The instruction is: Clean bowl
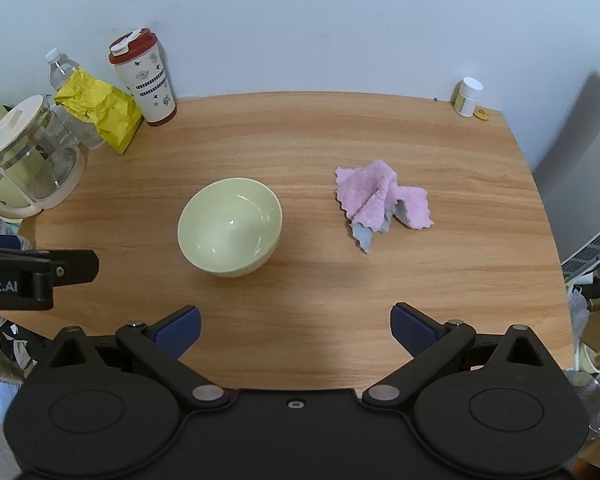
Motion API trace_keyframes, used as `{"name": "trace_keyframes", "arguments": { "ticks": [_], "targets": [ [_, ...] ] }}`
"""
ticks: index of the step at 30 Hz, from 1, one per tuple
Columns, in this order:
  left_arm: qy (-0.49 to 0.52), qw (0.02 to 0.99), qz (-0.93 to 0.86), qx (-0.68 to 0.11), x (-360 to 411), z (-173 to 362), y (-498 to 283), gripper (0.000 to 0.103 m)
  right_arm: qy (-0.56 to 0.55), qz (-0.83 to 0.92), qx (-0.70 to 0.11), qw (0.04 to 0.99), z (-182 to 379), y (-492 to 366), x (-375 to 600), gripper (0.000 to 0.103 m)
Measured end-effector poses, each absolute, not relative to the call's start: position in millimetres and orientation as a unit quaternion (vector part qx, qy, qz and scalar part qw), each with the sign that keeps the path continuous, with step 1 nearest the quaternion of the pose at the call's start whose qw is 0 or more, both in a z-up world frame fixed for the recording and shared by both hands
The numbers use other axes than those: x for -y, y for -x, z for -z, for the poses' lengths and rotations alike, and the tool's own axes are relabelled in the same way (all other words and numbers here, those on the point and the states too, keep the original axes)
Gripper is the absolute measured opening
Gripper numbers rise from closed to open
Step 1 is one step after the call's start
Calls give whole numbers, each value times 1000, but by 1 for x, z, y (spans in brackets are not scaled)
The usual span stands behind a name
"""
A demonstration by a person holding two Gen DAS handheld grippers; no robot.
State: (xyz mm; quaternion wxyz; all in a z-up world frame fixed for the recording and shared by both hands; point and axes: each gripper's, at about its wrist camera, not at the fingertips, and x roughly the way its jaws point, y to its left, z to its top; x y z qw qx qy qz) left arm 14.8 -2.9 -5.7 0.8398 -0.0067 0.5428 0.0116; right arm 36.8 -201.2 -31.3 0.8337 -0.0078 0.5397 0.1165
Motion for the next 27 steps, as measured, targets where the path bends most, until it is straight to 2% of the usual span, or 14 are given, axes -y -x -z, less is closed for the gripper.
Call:
{"name": "trace_keyframes", "arguments": {
  "ticks": [27],
  "targets": [
    [-6,837,-8,-547,2,8,-14,102,16,-128,-548,826,38,-41,189,102]
  ]
}}
